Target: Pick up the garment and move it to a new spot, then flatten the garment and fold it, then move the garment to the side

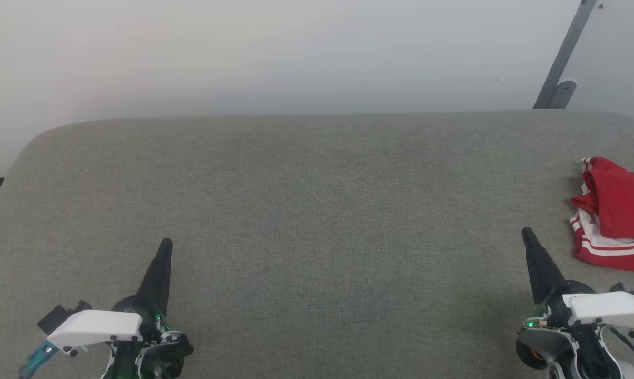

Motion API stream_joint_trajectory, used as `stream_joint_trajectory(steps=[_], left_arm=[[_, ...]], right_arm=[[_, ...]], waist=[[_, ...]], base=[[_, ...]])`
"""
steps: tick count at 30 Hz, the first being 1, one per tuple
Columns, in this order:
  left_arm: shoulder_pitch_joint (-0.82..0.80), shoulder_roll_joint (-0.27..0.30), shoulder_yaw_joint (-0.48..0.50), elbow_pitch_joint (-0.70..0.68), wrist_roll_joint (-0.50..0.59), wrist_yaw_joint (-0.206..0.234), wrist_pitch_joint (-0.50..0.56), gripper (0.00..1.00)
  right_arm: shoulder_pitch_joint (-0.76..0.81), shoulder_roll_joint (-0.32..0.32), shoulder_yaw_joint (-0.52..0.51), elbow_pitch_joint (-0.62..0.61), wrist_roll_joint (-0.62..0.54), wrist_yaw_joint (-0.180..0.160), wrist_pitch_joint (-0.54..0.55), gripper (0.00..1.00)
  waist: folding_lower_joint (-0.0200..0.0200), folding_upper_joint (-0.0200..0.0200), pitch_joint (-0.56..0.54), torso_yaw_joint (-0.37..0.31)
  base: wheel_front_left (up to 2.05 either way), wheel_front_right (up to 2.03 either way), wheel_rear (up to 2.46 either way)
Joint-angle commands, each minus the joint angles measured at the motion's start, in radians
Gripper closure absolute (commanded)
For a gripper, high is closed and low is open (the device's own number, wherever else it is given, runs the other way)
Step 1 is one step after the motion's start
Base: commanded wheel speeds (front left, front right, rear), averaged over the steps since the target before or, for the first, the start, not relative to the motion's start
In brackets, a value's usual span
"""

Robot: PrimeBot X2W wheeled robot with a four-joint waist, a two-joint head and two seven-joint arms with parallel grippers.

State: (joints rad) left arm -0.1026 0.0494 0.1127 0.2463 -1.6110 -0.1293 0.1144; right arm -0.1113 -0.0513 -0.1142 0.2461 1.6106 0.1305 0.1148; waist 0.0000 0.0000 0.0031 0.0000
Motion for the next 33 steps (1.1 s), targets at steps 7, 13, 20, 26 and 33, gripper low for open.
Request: stream_joint_trajectory(steps=[7,13,20,26,33], left_arm=[[-0.012,-0.001,0.003,-0.003,-0.004,-0.003,0.003,1.00],[-0.012,-0.001,0.003,-0.003,-0.004,-0.003,0.003,1.00],[-0.012,-0.001,0.003,-0.003,-0.004,-0.003,0.003,1.00],[-0.012,-0.001,0.003,-0.003,-0.004,-0.003,0.003,1.00],[-0.012,-0.001,0.003,-0.003,-0.004,-0.003,0.003,1.00]], right_arm=[[0.006,0.003,0.000,-0.005,0.004,0.000,0.003,1.00],[0.006,0.003,0.000,-0.005,0.004,0.000,0.003,1.00],[0.006,0.003,0.000,-0.005,0.004,0.000,0.002,1.00],[0.006,0.003,0.000,-0.005,0.004,0.000,0.002,1.00],[0.006,0.003,0.000,-0.005,0.004,0.000,0.002,1.00]], waist=[[0.0000,0.0000,0.000,0.000],[0.0000,0.0000,0.000,0.000],[0.0000,0.0000,0.000,0.000],[0.0000,0.0000,0.000,0.000],[0.0000,0.0000,0.000,0.000]], base=[[0.00,0.00,0.00],[0.00,0.00,0.00],[0.00,0.00,0.00],[0.00,0.00,0.00],[0.00,0.00,0.00]])
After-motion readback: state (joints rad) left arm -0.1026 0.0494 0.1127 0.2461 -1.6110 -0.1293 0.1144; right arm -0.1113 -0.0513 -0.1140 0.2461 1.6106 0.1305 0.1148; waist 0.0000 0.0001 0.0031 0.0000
